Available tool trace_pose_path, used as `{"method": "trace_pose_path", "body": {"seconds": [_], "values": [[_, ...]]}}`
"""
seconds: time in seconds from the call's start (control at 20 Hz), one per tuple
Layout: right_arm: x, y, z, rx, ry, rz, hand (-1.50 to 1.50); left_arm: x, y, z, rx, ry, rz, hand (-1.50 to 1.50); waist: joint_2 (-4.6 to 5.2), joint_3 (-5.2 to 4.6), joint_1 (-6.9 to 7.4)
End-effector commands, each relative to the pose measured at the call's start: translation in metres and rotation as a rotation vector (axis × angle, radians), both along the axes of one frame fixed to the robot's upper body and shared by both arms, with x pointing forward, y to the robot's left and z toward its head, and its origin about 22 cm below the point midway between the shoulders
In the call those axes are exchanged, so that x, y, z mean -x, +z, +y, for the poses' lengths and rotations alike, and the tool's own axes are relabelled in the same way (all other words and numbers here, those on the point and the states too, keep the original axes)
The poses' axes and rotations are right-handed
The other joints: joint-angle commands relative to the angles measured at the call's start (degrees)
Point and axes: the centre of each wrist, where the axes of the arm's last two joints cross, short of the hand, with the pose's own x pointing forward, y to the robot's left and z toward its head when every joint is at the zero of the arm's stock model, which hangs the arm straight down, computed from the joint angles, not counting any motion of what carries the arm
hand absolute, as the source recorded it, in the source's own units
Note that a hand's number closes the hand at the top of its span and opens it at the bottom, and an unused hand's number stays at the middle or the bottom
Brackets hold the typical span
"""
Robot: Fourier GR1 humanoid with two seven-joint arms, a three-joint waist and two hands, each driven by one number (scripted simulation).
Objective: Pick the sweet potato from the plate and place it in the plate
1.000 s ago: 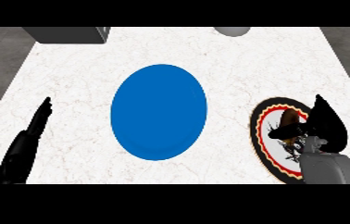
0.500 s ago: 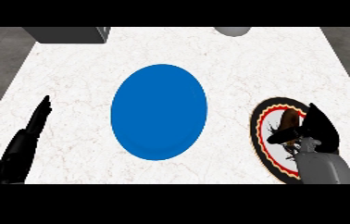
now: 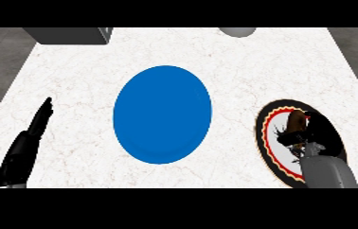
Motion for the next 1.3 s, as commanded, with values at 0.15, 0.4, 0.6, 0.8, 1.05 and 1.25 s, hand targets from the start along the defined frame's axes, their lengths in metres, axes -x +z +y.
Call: {"method": "trace_pose_path", "body": {"seconds": [0.15,0.4,0.6,0.8,1.05,1.25], "values": [[0.006,-0.013,-0.001,0.018,0.04,-0.058,1.5,0.008,-0.012,0.0,0.001,0.004,0.003,0.0,-0.01,-0.01,-0.01],[0.005,-0.02,-0.006,0.03,0.264,-0.047,1.5,0.003,-0.004,-0.007,0.011,-0.003,-0.001,0.0,-0.01,0.01,0.11],[0.014,-0.016,0.008,0.038,0.654,-0.063,1.5,0.005,-0.002,-0.004,0.014,-0.012,0.003,0.0,-0.14,0.04,0.69],[0.032,-0.01,-0.01,0.108,0.687,-0.11,1.5,0.011,0.007,0.013,0.004,-0.001,0.005,0.0,-0.11,0.0,-0.03],[0.043,0.019,-0.017,0.254,0.638,-0.295,1.5,-0.008,-0.011,0.01,0.018,0.027,0.008,0.0,-0.02,-0.03,-0.61],[0.061,0.041,0.001,0.324,0.626,-0.459,1.5,0.007,-0.004,-0.005,0.015,0.016,0.002,0.0,-0.26,-0.02,-0.6]]}}
